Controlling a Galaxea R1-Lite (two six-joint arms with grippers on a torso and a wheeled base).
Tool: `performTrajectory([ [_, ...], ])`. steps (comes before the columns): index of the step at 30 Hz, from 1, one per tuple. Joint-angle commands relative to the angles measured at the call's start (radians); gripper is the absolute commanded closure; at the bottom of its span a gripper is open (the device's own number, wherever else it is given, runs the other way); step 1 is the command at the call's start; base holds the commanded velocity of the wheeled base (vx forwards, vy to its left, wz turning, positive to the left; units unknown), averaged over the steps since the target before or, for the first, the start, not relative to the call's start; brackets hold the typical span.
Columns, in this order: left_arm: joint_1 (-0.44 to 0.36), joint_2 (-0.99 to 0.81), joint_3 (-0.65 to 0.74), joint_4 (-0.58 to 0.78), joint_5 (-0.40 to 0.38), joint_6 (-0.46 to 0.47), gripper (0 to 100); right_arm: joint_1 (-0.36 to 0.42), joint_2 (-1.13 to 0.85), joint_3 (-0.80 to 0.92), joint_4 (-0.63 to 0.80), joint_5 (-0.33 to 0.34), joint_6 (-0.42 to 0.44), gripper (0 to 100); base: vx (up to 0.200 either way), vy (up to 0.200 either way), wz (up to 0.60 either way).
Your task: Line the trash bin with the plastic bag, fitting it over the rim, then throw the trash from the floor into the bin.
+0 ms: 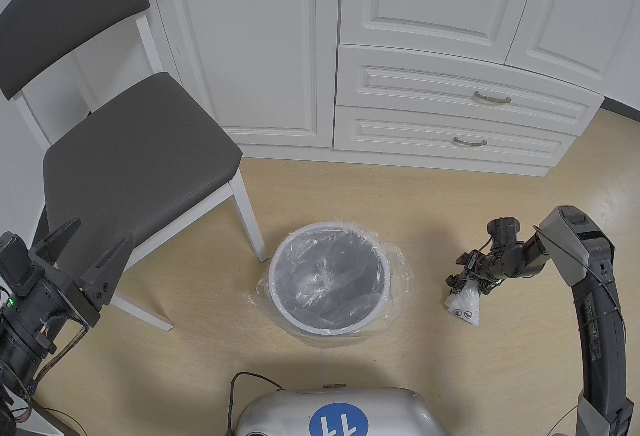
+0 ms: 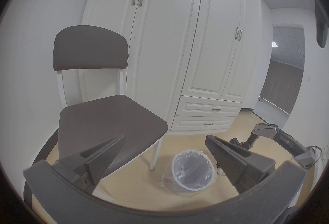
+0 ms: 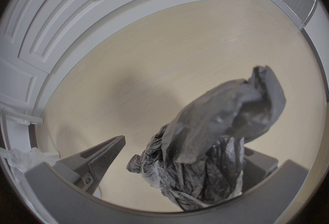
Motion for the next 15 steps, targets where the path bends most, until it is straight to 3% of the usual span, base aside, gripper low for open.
performTrajectory([
  [1,-0.001,0.007,0.000,-0.001,0.001,0.000,0,0.000,-0.001,-0.001,-0.001,0.000,0.000,0,0.000,0.000,0.00],
  [2,0.000,0.007,0.000,-0.001,0.001,0.000,0,0.000,-0.001,-0.001,-0.001,0.000,0.000,100,0.000,0.000,0.00],
  [15,-0.001,0.005,0.003,-0.001,0.001,0.000,0,0.000,-0.012,0.011,0.001,-0.026,-0.003,100,0.000,0.000,0.00],
])
